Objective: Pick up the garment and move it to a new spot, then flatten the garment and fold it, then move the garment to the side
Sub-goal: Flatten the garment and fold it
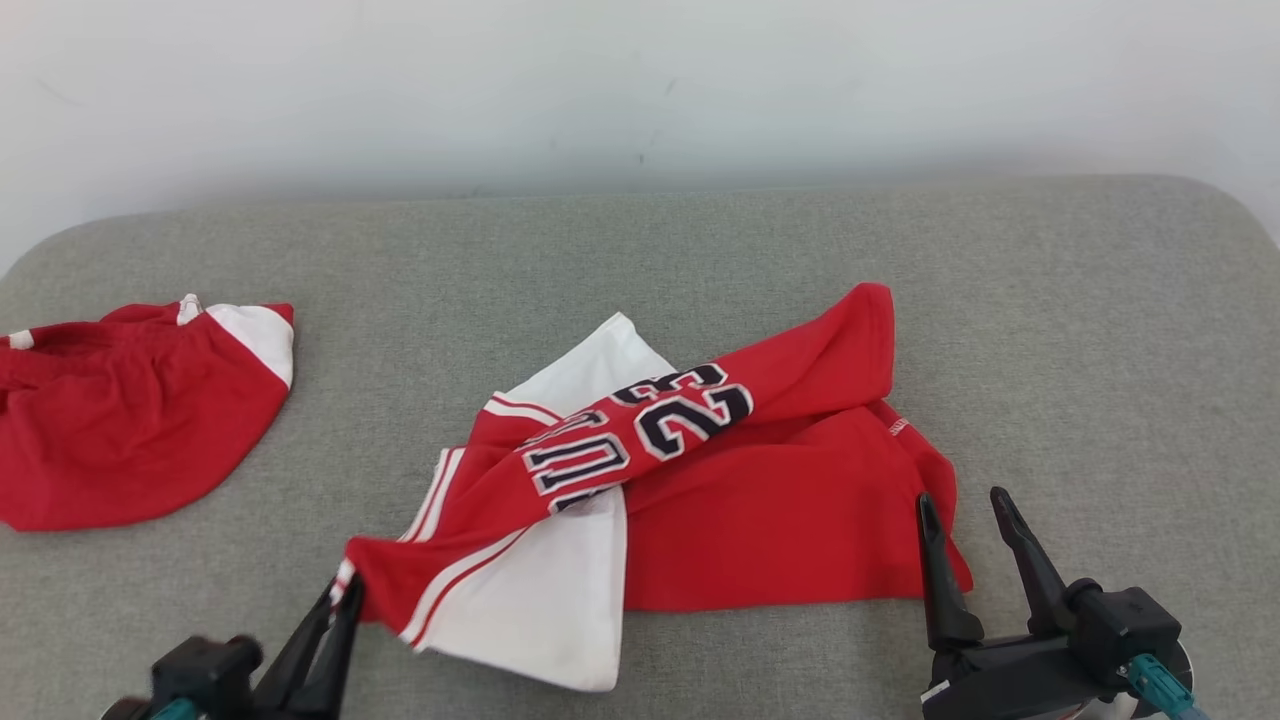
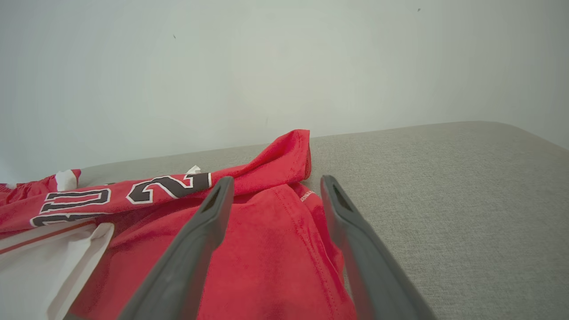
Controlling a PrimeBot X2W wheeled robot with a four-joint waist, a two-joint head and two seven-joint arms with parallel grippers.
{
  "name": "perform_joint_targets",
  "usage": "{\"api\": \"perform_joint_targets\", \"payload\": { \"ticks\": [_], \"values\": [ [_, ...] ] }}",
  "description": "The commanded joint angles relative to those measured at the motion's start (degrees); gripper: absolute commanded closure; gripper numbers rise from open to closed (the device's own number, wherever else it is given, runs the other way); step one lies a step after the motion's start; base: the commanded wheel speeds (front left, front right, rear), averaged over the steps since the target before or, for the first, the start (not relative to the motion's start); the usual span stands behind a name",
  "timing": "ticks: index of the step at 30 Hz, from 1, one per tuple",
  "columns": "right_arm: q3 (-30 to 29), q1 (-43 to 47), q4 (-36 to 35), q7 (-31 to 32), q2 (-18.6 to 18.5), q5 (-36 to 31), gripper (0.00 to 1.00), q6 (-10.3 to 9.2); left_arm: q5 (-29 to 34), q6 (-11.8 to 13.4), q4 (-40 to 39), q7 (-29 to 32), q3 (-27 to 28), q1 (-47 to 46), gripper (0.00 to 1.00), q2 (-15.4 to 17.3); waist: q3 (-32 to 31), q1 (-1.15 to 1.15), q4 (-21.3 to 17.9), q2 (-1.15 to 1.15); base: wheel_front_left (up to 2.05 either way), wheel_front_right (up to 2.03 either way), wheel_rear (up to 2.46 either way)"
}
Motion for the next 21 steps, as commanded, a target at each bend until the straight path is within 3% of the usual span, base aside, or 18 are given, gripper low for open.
{"api": "perform_joint_targets", "payload": {
  "ticks": [1, 6, 7, 8, 9, 21],
  "values": [
    [0.0, 0.0, 0.1, -0.1, 0.0, -0.3, 0.0, -0.15, -0.4, 0.5, 0.4, -0.3, 0.4, 0.8, 1.0, 0.0, 0.0, 0.01, -0.2, 0.0, 0.0, 0.0, 0.0],
    [0.1, -0.1, 0.6, -0.1, 0.0, -0.7, 0.0, -0.15, -1.1, 0.0, 4.2, -0.6, 2.8, 3.0, 1.0, -1.1, -0.2, 0.01, -0.9, 0.0, 0.0, 0.0, 0.0],
    [0.1, -0.1, 0.7, -0.1, 0.0, -0.7, 0.0, -0.15, -0.7, 0.1, 4.8, -0.6, 3.1, 3.1, 0.84, -1.4, -0.3, 0.01, -1.0, 0.0, 0.0, 0.0, 0.0],
    [0.1, 0.0, 0.8, -0.1, 0.0, -0.7, 0.0, -0.15, -0.4, 0.2, 5.0, -0.6, 3.4, 3.1, 0.58, -1.9, -0.4, 0.01, -1.1, 0.0, 0.0, 0.0, 0.0],
    [0.0, 0.0, 0.8, -0.1, 0.0, -0.7, 0.0, -0.15, -0.3, 0.1, 4.9, -0.6, 4.0, 3.0, 0.0, -2.4, -0.5, 0.01, -1.1, 0.0, 0.0, 0.0, 0.0],
    [0.1, 1.0, 1.1, -0.1, 0.0, -0.6, 0.0, -0.15, 8.7, -2.2, -4.6, -0.5, 18.9, 5.5, 0.0, -10.4, -2.6, 0.01, -1.2, 0.0, 0.0, 0.0, 0.0]
  ]
}}
